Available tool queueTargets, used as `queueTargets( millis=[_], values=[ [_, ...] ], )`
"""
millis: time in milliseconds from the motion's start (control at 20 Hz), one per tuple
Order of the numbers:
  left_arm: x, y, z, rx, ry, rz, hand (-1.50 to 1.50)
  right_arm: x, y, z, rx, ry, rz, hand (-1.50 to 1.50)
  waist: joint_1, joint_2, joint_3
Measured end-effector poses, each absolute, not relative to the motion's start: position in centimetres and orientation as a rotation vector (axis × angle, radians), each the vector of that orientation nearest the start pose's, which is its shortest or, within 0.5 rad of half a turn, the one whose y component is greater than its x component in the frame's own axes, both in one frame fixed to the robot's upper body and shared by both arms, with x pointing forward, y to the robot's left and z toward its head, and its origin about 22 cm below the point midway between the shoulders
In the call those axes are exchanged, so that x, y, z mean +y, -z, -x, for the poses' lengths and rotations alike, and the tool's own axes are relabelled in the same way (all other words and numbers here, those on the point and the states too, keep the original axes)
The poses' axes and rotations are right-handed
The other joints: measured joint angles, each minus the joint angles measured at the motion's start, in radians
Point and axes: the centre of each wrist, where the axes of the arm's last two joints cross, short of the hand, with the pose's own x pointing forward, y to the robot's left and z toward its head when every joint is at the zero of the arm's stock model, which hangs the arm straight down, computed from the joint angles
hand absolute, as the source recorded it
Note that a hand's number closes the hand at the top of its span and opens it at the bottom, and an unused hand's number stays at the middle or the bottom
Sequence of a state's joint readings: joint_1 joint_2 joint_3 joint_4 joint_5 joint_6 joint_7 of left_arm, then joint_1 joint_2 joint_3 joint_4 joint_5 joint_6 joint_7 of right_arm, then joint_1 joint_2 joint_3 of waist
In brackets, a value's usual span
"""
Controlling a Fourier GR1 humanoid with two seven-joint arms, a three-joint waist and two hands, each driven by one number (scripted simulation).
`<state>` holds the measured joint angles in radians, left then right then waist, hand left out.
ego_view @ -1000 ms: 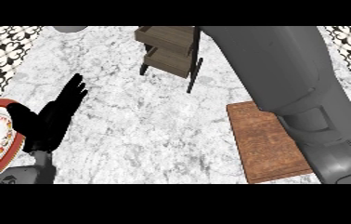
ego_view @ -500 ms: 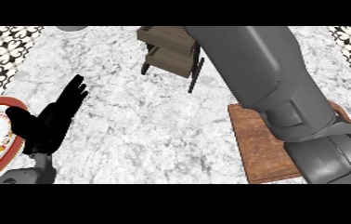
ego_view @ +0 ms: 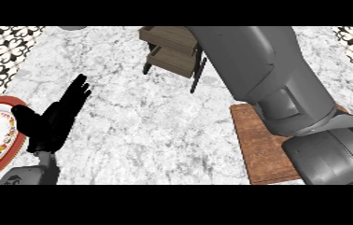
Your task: Pick the tomato from the cutting board and place it in the tiered basket
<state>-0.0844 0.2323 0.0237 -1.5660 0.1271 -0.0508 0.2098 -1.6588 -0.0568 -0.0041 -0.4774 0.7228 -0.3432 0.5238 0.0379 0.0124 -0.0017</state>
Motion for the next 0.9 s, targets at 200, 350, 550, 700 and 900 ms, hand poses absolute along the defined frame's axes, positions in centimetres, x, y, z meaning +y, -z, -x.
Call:
queueTargets(
  millis=[200, 350, 550, 700, 900],
  values=[
    [28.3, -3.5, -26.2, -1.438, 0.129, -0.049, 0.0, -1.2, -32.7, -43.7, -1.781, -0.409, 0.798, -1.5, 0.003, 0.001, 0.0],
    [28.3, -3.3, -26.3, -1.437, 0.13, -0.046, 0.0, -1.5, -33.9, -43.6, -1.796, -0.291, 0.727, -1.5, 0.004, 0.001, 0.0],
    [28.0, -3.1, -26.4, -1.435, 0.12, -0.054, 0.0, -2.9, -35.0, -43.8, -1.824, -0.122, 0.612, -1.5, -0.002, -0.001, 0.001],
    [28.3, -3.4, -26.5, -1.432, 0.117, -0.054, 0.0, -4.3, -36.1, -43.9, -1.836, 0.021, 0.535, -1.5, -0.009, -0.003, 0.001],
    [28.6, -3.3, -26.0, -1.428, 0.109, -0.059, 0.0, -6.9, -36.6, -44.3, -1.843, 0.163, 0.522, -1.5, -0.016, -0.008, 0.001]
  ],
)
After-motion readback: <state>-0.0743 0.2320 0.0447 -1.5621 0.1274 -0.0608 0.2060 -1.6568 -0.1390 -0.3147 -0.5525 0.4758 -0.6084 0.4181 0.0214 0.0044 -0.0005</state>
